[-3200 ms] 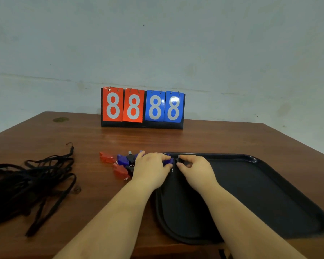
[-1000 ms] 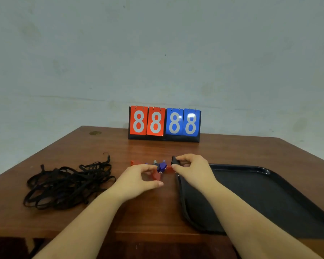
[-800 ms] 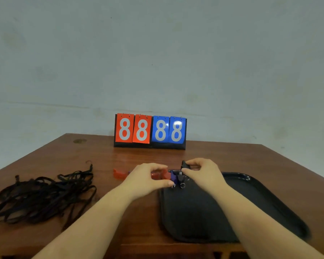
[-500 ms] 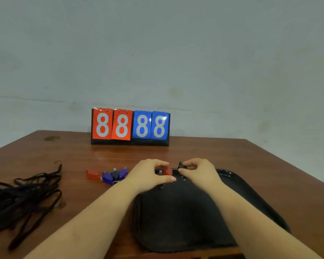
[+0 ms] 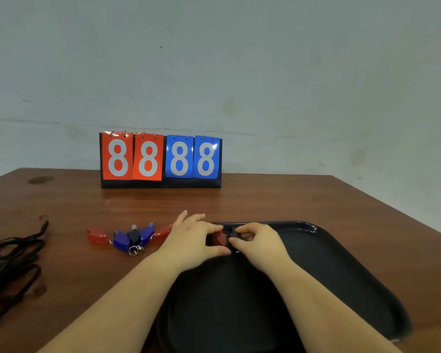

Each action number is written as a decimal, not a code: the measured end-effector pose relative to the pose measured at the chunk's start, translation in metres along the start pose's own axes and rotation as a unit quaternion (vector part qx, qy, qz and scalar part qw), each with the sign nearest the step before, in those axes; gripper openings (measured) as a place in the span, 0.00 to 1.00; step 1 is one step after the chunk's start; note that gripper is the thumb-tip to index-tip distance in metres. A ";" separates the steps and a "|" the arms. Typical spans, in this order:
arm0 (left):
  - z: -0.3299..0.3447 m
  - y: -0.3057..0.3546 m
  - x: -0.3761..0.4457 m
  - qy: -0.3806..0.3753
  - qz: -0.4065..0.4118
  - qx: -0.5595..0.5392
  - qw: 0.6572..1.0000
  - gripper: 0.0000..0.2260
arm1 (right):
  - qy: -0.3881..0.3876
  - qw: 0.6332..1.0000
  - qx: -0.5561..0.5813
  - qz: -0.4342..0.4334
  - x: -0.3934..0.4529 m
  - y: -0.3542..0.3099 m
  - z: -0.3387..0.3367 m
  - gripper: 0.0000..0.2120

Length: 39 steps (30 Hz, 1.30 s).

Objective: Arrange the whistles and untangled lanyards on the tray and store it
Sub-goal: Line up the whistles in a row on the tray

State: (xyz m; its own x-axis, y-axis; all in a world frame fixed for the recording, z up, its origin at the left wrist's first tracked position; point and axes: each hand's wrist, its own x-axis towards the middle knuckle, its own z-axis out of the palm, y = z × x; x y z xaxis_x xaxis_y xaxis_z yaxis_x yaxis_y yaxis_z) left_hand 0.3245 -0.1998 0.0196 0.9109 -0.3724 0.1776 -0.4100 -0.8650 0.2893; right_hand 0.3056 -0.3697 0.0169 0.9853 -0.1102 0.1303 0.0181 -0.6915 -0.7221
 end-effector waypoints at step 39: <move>-0.078 -0.131 -0.115 0.094 -0.192 -0.146 0.966 0.19 | -0.116 0.959 -0.159 -0.204 -0.027 -0.143 0.105 0.18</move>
State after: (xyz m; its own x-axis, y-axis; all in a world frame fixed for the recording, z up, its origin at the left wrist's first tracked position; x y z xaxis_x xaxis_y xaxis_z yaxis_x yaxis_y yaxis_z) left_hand 0.2702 -0.0173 0.0347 0.9851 0.0497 0.1644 -0.0633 -0.7848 0.6165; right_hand 0.2947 -0.1927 0.0451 0.9190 0.3521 0.1774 0.3942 -0.8297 -0.3953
